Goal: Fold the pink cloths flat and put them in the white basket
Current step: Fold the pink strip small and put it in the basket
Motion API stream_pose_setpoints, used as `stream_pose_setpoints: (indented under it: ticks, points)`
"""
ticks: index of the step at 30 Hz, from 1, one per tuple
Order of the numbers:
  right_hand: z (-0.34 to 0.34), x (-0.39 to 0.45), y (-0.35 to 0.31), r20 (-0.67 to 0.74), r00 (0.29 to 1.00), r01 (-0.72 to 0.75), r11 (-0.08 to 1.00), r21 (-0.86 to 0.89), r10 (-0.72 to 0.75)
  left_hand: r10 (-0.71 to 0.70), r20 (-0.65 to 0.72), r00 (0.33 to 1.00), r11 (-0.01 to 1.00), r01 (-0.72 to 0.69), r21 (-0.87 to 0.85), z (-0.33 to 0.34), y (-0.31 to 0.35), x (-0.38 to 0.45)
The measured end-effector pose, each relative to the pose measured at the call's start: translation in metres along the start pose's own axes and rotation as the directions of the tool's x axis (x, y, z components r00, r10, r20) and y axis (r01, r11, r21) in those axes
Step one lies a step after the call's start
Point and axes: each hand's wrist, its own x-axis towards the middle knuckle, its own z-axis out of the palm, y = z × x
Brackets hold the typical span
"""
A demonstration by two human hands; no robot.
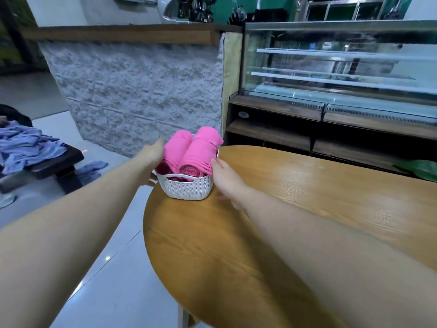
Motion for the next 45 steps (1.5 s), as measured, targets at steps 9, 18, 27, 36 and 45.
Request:
stream_pose_setpoints:
  ticks: [9, 18, 27, 36, 45]
  points:
    - [-0.002, -0.002, -0.003, 0.009, 0.996, -0.088, 0.995, 0.036, 0.088, 0.03, 0.114, 0.993, 0.992, -0.017, -0.121, -0.002, -0.021, 0.002]
    - [-0.054, -0.045, 0.021, -0.176, 0.98, -0.075, 0.991, 0.112, 0.095, 0.051, 0.224, 0.973, 0.993, -0.027, -0.111, 0.037, -0.016, -0.035]
    - [-0.15, -0.122, 0.062, -0.318, 0.935, -0.139, 0.987, 0.078, 0.157, 0.032, 0.455, 0.89, 0.998, 0.0, -0.07, 0.1, -0.004, -0.105]
    - [-0.228, -0.205, 0.096, -0.379, 0.91, -0.145, 0.986, 0.087, 0.168, 0.058, 0.545, 0.836, 0.998, -0.041, -0.042, 0.169, 0.007, -0.183]
    - [-0.275, -0.243, 0.114, -0.377, 0.895, -0.208, 0.971, 0.119, 0.238, 0.089, 0.563, 0.822, 0.985, -0.156, 0.072, 0.203, 0.021, -0.213]
